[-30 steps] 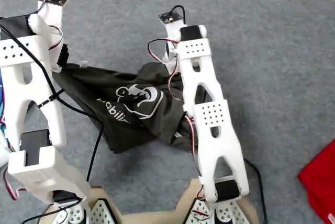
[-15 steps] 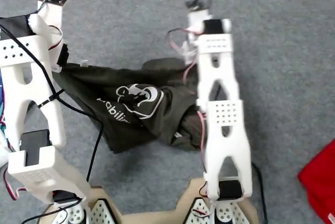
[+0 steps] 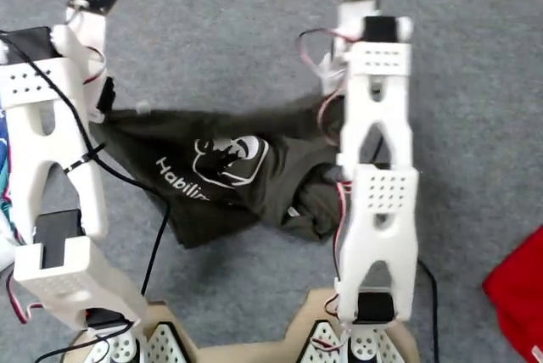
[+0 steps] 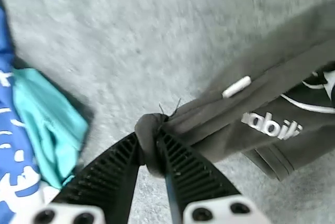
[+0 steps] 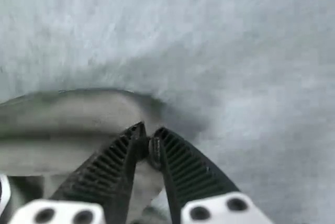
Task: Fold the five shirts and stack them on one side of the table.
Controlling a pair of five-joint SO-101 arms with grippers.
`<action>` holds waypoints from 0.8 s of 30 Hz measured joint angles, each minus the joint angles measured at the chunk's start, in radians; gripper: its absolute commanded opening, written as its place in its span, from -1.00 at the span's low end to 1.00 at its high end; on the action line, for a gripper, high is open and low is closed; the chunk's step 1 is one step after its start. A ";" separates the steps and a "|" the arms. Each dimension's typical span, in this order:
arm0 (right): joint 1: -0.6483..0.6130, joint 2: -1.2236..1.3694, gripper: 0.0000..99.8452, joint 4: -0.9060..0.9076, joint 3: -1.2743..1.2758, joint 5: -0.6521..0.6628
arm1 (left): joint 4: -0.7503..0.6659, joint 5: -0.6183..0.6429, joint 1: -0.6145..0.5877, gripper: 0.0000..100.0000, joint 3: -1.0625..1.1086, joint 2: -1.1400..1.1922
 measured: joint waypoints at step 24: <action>-0.084 -0.505 -0.54 0.000 0.822 0.095 | 0.000 -0.106 0.023 -0.96 0.227 -0.002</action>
